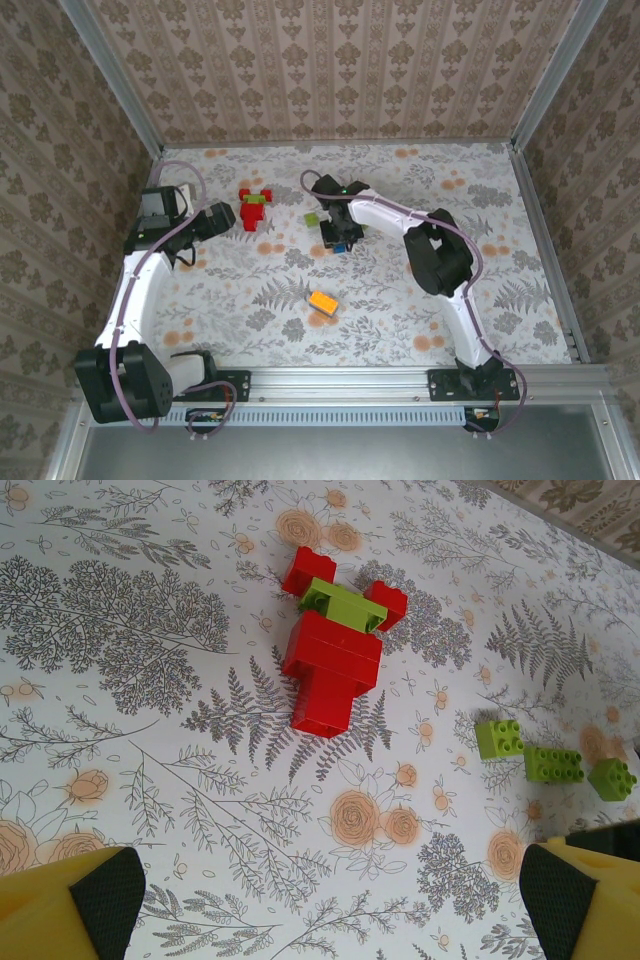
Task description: Assemble a carrot with lego
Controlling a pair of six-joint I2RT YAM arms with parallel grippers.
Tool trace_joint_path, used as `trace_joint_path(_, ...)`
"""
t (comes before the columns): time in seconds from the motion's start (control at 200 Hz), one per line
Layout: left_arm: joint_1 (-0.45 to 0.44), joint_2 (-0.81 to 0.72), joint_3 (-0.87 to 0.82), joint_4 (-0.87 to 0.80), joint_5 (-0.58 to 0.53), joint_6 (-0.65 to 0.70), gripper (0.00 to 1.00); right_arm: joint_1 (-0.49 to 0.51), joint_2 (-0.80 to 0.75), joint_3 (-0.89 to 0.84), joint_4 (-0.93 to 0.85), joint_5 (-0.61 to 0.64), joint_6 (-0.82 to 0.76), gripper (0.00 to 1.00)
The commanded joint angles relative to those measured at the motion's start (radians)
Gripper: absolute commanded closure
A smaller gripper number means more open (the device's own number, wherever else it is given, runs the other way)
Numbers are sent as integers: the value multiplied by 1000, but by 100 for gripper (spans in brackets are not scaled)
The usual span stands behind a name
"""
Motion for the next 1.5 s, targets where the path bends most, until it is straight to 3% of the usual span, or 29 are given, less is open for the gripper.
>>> trace_joint_path(0.0, -5, -9, 27, -9, 4, 10, 0, 66, -146, -25, -109, -1, -106, 67)
trace_joint_path(0.28, -5, -9, 27, -9, 1, 9, 0, 180, -367, -205, -160, -21, -272, 66)
trace_joint_path(0.545, -9, -7, 28, -13, -2, 11, 0, 227, -478, -324, -115, -90, -365, 65)
trace_joint_path(0.995, -11, -5, 29, -15, -9, 13, 0, 310, -419, -283, -156, -86, -427, 65)
trace_joint_path(1.495, -11, -5, 29, -16, -10, 13, 0, 335, -333, -219, -188, -72, -452, 65)
